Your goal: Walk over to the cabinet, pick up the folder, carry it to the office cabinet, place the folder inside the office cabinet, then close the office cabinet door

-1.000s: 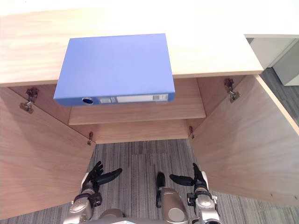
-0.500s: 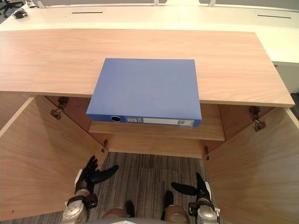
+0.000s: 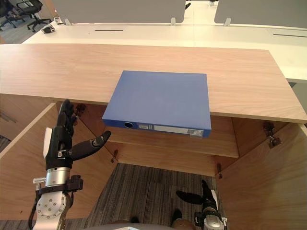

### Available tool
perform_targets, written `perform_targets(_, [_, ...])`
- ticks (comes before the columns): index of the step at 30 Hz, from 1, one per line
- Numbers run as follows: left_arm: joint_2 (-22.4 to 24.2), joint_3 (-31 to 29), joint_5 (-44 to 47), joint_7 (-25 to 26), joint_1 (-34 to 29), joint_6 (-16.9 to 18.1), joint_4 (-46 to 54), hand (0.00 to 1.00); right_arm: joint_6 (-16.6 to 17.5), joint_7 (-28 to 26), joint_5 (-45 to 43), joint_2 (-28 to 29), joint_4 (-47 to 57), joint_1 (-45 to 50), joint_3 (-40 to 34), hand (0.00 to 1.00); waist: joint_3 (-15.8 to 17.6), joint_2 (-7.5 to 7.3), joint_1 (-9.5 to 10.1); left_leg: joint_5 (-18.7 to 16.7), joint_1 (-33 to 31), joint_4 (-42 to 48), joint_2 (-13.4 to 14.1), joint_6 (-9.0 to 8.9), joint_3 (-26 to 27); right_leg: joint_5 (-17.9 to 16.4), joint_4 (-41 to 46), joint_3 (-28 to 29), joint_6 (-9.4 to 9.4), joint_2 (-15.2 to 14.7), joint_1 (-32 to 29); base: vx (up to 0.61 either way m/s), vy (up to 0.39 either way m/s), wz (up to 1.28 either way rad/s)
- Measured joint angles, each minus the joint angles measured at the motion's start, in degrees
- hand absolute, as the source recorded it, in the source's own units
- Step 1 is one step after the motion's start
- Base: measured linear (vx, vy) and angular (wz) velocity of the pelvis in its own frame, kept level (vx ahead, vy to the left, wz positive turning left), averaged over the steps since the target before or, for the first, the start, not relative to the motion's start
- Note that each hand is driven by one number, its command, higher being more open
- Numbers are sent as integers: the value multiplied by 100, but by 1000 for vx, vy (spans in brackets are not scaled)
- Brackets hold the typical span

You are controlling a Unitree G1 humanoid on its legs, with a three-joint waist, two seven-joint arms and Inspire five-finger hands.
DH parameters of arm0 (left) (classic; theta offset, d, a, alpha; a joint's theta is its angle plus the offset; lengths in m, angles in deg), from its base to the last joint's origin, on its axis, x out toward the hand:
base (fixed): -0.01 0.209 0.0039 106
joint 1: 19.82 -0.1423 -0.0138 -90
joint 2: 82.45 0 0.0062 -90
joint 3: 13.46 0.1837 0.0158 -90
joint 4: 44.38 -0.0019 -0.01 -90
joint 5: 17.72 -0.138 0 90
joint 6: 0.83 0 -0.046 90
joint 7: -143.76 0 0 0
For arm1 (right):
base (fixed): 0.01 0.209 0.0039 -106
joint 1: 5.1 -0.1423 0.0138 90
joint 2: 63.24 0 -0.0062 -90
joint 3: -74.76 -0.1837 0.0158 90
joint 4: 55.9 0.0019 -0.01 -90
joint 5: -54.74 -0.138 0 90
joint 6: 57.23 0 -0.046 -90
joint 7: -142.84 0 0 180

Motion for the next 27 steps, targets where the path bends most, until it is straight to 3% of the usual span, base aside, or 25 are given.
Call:
perform_targets(8, [-637, 526, -1961, 54, 141, 71, 61, 100, 49, -6, 65, -61, -47, 123, 217, 100, -117, -9, -148, -6, 150, -2, 27, -6, 108, -8, 41, 133, -14, 27, 77, -37, -1, -7])
perform_targets(16, [-942, 1010, -3336, 165, 955, -97, -259, 100, 49, -15, 73, -104, -65, 139, 328, 100, -216, -29, -277, 14, 224, -133, 65, -34, 247, 24, 9, 316, -42, 100, 4, -10, -6, -12])
perform_targets(17, [-958, 1010, -3578, 230, 1089, -244, -443, 0, 49, -19, 72, -104, -65, 142, 327, 100, -229, -25, -322, 20, 262, -186, 64, -36, 268, 39, -19, 344, -50, 107, 5, 33, 12, -12])
perform_targets(27, [-931, 900, -4321, 608, 1642, -688, -729, 0, 48, -158, 35, -91, -61, 128, 323, 100, -297, -53, -391, 8, 411, -380, 7, -10, 427, 238, -441, 486, -35, 131, 163, 30, 27, -9])
